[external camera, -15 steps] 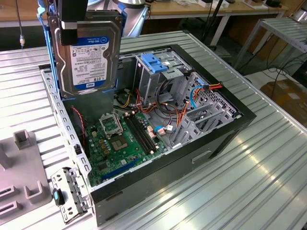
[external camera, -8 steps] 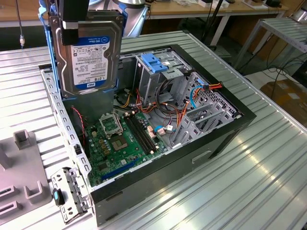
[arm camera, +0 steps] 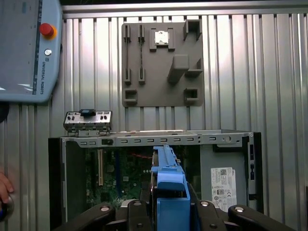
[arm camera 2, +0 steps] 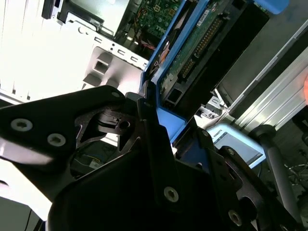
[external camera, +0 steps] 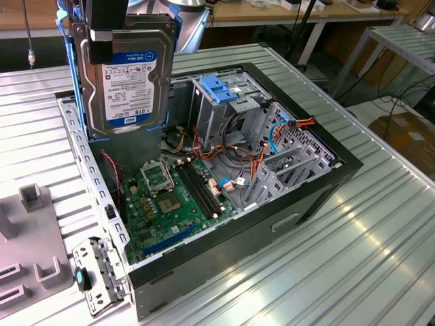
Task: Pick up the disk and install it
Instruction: 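Pick up the disk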
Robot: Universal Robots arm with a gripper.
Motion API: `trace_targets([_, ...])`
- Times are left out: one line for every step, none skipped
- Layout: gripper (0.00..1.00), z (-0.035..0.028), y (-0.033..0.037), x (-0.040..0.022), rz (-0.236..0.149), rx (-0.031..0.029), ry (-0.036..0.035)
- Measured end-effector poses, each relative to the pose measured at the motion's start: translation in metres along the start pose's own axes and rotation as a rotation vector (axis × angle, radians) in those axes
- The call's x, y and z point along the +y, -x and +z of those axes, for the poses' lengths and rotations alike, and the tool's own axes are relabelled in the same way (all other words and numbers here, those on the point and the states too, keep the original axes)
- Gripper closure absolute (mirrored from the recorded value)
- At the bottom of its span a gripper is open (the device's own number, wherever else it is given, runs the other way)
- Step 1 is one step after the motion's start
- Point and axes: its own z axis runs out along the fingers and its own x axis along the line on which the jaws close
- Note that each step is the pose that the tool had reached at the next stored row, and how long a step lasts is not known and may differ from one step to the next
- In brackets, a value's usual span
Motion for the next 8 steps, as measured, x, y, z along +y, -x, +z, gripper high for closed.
trace_targets([0.63,0.0000,0.0000,-0.0001,0.000,0.0000,0.0001])
trace_targets([0.63,0.0000,0.0000,-0.0004,0.000,0.0000,0.0000])
trace_targets([0.63,0.0000,0.0000,-0.0005,0.000,0.0000,0.0001])
trace_targets([0.63,0.0000,0.0000,-0.0007,0.000,0.0000,0.0000])
trace_targets([0.63,-0.0001,0.0000,-0.0008,0.000,0.0000,0.0000])
trace_targets([0.63,-0.0001,0.0001,-0.0010,0.000,0.0001,0.0001])
trace_targets([0.63,0.0000,0.0000,-0.0011,0.000,0.0000,0.0000])
trace_targets([0.63,-0.0001,0.0001,-0.0014,0.000,0.0001,0.0001])
